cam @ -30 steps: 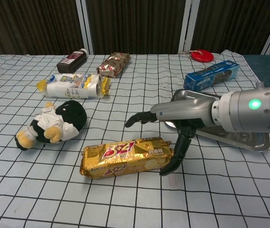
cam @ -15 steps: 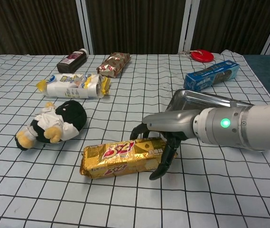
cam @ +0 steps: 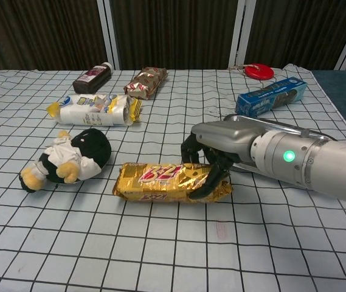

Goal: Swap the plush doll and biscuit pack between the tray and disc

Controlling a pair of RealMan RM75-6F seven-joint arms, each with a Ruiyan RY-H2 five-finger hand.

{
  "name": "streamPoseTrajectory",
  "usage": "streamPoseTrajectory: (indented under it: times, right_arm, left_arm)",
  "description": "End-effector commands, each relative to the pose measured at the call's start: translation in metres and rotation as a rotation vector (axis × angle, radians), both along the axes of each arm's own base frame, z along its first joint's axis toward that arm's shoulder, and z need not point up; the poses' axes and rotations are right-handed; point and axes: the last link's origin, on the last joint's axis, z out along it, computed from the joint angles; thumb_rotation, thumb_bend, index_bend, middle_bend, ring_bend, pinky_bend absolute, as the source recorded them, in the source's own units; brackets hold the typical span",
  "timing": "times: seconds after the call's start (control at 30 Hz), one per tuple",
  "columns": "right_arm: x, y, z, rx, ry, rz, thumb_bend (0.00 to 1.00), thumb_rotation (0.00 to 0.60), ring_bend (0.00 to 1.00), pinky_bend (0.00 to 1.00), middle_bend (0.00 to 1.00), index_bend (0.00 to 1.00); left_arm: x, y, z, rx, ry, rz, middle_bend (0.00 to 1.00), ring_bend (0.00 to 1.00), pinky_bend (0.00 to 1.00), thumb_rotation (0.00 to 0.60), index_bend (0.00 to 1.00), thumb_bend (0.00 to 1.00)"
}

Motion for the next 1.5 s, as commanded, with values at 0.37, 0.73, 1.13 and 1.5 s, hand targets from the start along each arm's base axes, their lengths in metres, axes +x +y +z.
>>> streamPoseTrajectory:
  times: [0.37, 0.73, 1.13, 1.5]
  right_arm:
    - [-0.026, -0.019, 0.063, -0.220, -0.051, -0.061, 0.31, 0.600, 0.78, 0.63, 0.67, 0.93]
    - [-0.097, -0.032, 0.101, -0.305, -0.007, -0.264, 0.32, 0.600, 0.78, 0.63, 0.67, 0.93]
    - [-0.125, -0.023, 0.118, -0.292, 0.078, -0.307, 0.32, 0.600, 0.40, 0.43, 0.43, 0.61]
    - [-0.122, 0.000, 0.137, -0.230, 0.085, -0.283, 0.19, 0.600, 0.00, 0.11, 0.01, 0.04]
  left_arm:
    - [0.003, -0.002, -0.004, -0.018, 0.000, -0.011, 0.10, 0.03, 0.15, 0.600, 0.07, 0.43]
    - [0.005, -0.002, -0.009, -0.039, -0.001, -0.020, 0.10, 0.03, 0.15, 0.600, 0.07, 0.43]
    - [0.006, -0.002, -0.012, -0.055, -0.003, -0.026, 0.10, 0.03, 0.15, 0.600, 0.07, 0.43]
    - [0.007, -0.003, -0.014, -0.062, -0.005, -0.028, 0.10, 0.03, 0.15, 0.600, 0.07, 0.43]
